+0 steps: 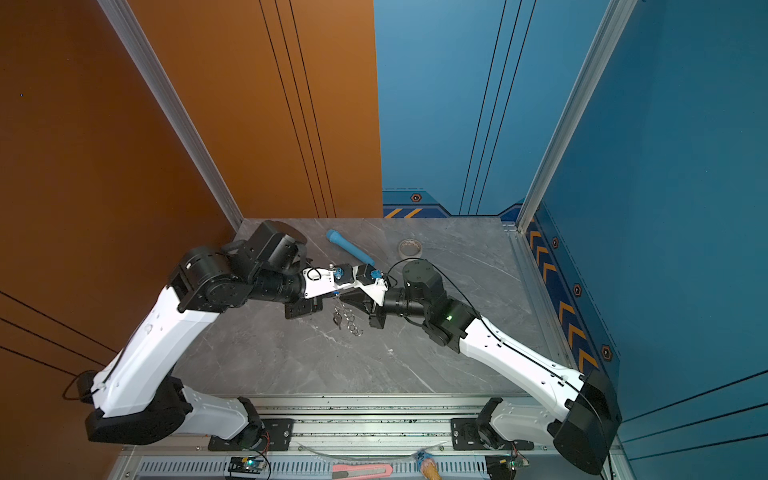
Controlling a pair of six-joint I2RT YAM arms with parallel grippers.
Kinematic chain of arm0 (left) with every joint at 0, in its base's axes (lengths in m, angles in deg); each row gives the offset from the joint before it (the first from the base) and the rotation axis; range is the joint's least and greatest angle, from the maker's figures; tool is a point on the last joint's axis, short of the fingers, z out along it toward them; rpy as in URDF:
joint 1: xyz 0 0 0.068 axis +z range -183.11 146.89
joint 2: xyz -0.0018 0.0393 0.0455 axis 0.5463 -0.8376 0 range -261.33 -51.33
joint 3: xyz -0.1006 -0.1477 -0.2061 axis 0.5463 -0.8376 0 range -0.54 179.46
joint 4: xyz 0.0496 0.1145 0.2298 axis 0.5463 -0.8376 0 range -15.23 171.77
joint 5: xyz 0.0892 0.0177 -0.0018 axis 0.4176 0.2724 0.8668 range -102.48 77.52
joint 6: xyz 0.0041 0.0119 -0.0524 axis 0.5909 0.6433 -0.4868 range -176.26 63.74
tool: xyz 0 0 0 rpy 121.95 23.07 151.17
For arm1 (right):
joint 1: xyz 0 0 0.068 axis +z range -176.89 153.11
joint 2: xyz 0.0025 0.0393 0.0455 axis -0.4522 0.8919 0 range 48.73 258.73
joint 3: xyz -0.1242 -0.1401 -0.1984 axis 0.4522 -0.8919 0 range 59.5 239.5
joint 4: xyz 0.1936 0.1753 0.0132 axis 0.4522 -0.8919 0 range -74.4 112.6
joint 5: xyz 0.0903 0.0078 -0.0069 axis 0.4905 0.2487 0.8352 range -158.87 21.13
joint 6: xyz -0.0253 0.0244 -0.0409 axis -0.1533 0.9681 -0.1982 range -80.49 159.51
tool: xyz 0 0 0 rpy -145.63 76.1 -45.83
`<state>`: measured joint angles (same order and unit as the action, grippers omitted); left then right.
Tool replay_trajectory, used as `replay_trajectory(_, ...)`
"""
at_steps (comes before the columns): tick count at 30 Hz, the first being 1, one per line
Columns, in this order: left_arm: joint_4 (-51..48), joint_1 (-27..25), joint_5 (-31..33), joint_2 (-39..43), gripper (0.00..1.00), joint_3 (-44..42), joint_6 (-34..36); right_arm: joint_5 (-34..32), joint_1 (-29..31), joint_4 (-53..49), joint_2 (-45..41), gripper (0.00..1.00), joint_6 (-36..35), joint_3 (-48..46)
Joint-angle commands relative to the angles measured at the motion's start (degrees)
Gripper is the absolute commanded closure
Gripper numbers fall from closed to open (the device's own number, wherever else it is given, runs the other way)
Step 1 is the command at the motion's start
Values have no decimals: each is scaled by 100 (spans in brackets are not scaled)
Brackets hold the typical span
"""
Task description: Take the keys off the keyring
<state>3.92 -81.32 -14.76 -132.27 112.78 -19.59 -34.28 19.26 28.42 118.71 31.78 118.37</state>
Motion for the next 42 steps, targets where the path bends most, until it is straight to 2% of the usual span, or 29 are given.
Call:
replay_trajectory(1, 112, -182, -45, 14, 100, -84, 182, 268, -70, 662, 78, 100, 577, 1)
replay_trajectory(6, 120, -272, 107, -49, 100, 14, 464, 765, -233, 1096, 294, 100, 1345, -42)
replay_trajectory(17, 119, -337, 168, -211, 100, 68, 768, 978, -262, 1026, 447, 100, 1810, 4)
replay_trajectory(26, 164, -105, 676, -176, 100, 149, 374, 661, -229, 651, 202, 100, 1515, -141)
replay_trajectory(31, 199, -51, 929, -169, 100, 170, 216, 352, -51, 215, 5, 100, 881, -168)
replay_trajectory(38, 205, -31, 596, -351, 100, 290, 35, -37, 210, -76, -129, 100, 356, -69)
replay_trajectory(42, 210, -15, 275, -408, 100, 348, -123, -106, 161, 637, -219, 100, 864, -289)
